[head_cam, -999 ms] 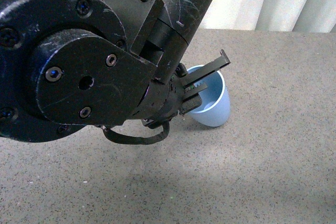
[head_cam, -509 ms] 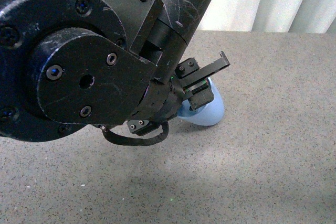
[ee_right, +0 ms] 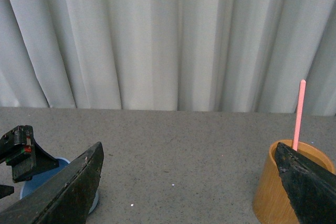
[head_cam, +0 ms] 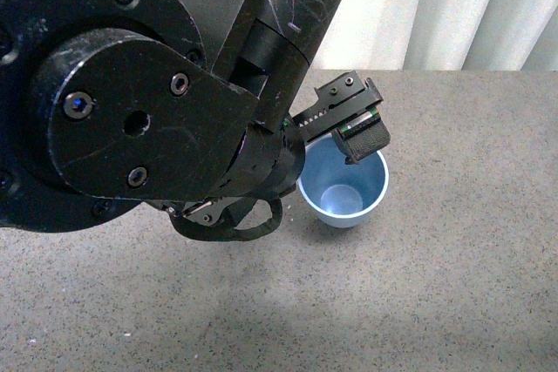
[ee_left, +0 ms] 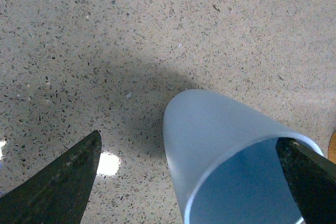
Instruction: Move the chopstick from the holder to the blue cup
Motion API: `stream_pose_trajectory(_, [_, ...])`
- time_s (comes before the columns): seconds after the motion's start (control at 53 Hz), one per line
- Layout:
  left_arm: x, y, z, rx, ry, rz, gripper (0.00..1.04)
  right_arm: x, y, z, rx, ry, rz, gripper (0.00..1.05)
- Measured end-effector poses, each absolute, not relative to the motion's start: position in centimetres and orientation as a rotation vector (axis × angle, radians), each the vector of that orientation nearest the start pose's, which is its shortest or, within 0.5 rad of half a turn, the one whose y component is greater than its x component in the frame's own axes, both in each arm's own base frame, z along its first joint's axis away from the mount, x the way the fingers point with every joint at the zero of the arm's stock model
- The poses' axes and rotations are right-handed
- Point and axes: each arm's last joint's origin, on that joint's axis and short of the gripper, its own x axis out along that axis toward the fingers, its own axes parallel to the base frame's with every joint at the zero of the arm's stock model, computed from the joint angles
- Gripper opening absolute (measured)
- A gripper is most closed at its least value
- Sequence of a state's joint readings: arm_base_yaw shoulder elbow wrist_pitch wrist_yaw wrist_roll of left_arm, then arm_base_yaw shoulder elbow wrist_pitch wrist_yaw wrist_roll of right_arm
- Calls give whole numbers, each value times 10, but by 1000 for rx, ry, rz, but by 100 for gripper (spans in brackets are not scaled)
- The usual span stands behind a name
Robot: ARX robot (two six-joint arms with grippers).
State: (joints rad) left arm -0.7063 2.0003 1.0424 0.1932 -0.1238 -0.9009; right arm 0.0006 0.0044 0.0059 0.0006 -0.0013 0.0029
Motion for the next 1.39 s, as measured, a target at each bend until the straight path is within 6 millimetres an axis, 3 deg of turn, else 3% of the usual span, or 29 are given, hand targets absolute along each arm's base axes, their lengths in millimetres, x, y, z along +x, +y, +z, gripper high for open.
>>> stream_pose_trajectory(0.811, [302,-251,121,-533,851,-198,98,98,0,165,3,-2,2,95])
stream_pose_trajectory(0.905, [303,-243,124,-441,518,-148,88,98,0,165,3,-2,2,95])
stream_pose_trajectory(0.961, [296,-224,126,-349,296,-64,79,98,0,165,3,-2,3,95])
stream_pose_trajectory(1.037, [273,-181,138,-191,92,-26,63,98,0,165,3,-2,1,95])
stream_pose_trajectory(1.206, [243,-113,165,-75,-3,-22,36,98,0,165,3,-2,2,95])
stream_pose_trajectory(1.338, [216,-45,160,-21,24,-27,5,98,0,165,3,-2,2,95])
stream_pose_trajectory(1.395, [204,-20,160,-17,26,-44,4,98,0,165,3,-2,2,95])
